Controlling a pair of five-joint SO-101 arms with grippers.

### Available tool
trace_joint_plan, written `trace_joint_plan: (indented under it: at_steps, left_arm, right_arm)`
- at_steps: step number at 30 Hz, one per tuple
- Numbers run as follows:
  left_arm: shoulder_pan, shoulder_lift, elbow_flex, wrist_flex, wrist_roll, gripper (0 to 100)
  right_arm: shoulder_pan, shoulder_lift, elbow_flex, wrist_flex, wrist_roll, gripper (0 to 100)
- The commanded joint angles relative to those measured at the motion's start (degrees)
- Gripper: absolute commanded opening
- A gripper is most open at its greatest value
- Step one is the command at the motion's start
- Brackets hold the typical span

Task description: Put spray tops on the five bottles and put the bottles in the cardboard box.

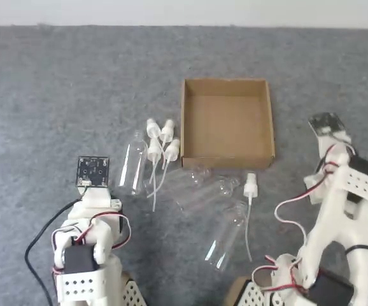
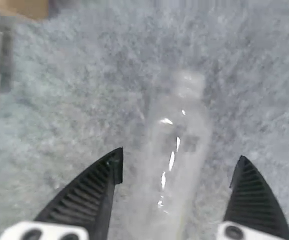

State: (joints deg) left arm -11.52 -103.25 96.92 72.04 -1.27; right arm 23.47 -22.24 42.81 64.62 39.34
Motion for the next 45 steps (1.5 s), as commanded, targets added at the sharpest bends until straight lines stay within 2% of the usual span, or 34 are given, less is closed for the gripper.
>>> trace_joint_plan:
  at_steps: [1, 5, 7, 12, 14, 16, 19, 21, 25, 27, 29, 31, 34, 38, 41, 45]
  left_arm:
    - [0.09, -1.05, -0.40, 0.26, 0.26, 1]
    - [0.09, -1.05, -0.40, 0.26, 0.26, 1]
    - [0.09, -1.05, -0.40, 0.26, 0.26, 1]
    - [0.09, -1.05, -0.40, -0.09, 0.18, 1]
    - [0.09, -1.05, -0.31, -0.88, 0.00, 1]
    - [-1.23, -1.05, -0.31, -4.04, -3.87, 1]
    - [-5.71, -1.14, -0.48, -14.86, -17.05, 1]
    - [-7.38, -1.14, -0.75, -20.66, -24.79, 1]
    - [-7.91, -0.97, -5.85, -16.79, -25.76, 1]
    - [-7.47, -0.70, -11.21, -14.77, -25.67, 1]
    - [-5.98, 1.32, -17.63, -14.42, -25.14, 1]
    - [-4.22, 7.56, -24.92, -14.42, -23.30, 2]
    - [-1.23, 24.09, -38.11, -12.75, -20.92, 8]
    - [5.63, 48.79, -59.12, -2.64, -14.51, 11]
    - [9.85, 65.05, -73.27, 2.46, -7.74, 11]
    - [12.48, 84.22, -86.99, 2.73, 1.23, 12]
  right_arm:
    - [-9.01, -5.32, -10.90, 9.63, -6.33, 28.5]
    - [-22.02, -4.35, -12.31, 12.44, -13.89, 24.6]
    - [-26.33, -2.24, -11.43, 11.91, -16.53, 23.1]
    - [-27.38, 0.66, -8.18, 6.02, -21.19, 18.9]
    - [-25.98, 0.66, -6.86, 5.23, -21.27, 15.4]
    - [-24.57, 0.66, -5.54, 4.97, -21.10, 13.2]
    - [-22.55, 0.66, -3.87, 4.97, -20.66, 12.8]
    - [-18.86, 0.22, -3.78, 4.97, -16.79, 12.8]
    - [-5.41, -4.79, -5.36, 5.49, -4.48, 12.8]
    - [0.57, -7.52, -5.71, 5.05, -0.70, 12.8]
    - [3.38, -9.54, -5.27, 5.49, 1.49, 12.8]
    - [4.00, -11.03, -3.34, 5.49, 3.16, 12.8]
    - [3.74, -12.79, 0.26, 5.14, 5.63, 12.8]
    - [3.74, -14.55, 3.52, 4.97, 6.15, 12.8]
    - [3.56, -15.43, 4.75, 4.97, 6.15, 12.8]
    - [3.56, -15.69, 5.54, 4.97, 6.24, 12.8]
